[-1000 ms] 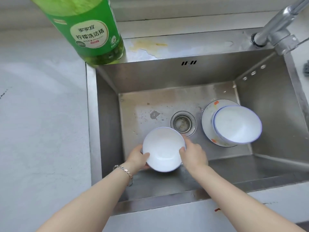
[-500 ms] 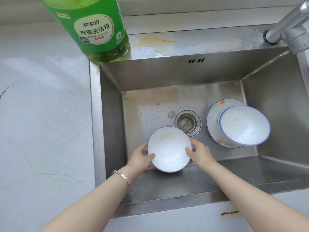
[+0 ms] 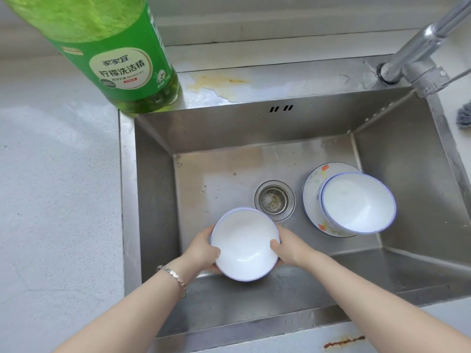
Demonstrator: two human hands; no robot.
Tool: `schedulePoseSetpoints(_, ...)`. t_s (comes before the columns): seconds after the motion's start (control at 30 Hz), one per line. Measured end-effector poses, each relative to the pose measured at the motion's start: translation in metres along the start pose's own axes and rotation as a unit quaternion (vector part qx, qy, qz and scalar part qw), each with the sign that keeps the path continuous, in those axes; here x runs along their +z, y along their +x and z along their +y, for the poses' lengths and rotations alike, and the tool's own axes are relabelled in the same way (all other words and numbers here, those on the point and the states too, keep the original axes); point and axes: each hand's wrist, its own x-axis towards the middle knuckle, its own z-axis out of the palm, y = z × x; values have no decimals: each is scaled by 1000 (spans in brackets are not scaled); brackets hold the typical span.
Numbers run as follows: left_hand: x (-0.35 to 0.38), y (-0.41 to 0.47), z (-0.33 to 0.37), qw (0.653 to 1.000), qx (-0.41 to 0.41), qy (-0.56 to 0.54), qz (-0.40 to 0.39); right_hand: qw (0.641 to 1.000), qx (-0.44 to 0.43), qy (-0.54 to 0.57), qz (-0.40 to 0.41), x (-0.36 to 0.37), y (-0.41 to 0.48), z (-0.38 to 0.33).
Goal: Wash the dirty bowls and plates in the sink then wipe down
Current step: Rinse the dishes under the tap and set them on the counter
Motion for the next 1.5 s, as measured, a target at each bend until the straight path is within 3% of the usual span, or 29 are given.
schedulePoseSetpoints(0.2, -18, -52, 25, 986, 157, 5, 50, 987, -79, -80, 115, -10, -42, -21)
schedulePoseSetpoints(0.33, -26, -111, 57, 938, 337, 1, 83, 955, -218, -76, 187, -39, -100, -65)
schedulePoseSetpoints(0.5, -9, -186, 97, 870, 480, -47, 103, 886, -381, -88, 251, -82, -173, -110)
schedulePoseSetpoints(0.63, 8, -232, 118, 812, 568, -50, 128, 782, -526, -108, 316, -111, -207, -123)
schedulePoseSetpoints(0.77, 21, -260, 131, 765, 631, -42, 122, 734, -577, -115, 338, -130, -229, -131)
schedulePoseSetpoints(0.9, 32, -279, 137, 721, 680, -53, 123, 673, -626, -149, 365, -146, -250, -135)
schedulePoseSetpoints(1.1, 43, -289, 136, 687, 712, -37, 139, 604, -672, -183, 388, -153, -262, -135)
schedulePoseSetpoints(1.27, 53, -285, 129, 682, 714, -25, 155, 582, -695, -183, 380, -157, -258, -123)
schedulePoseSetpoints(1.5, 67, -280, 121, 693, 702, -27, 162, 604, -680, -175, 377, -159, -255, -107)
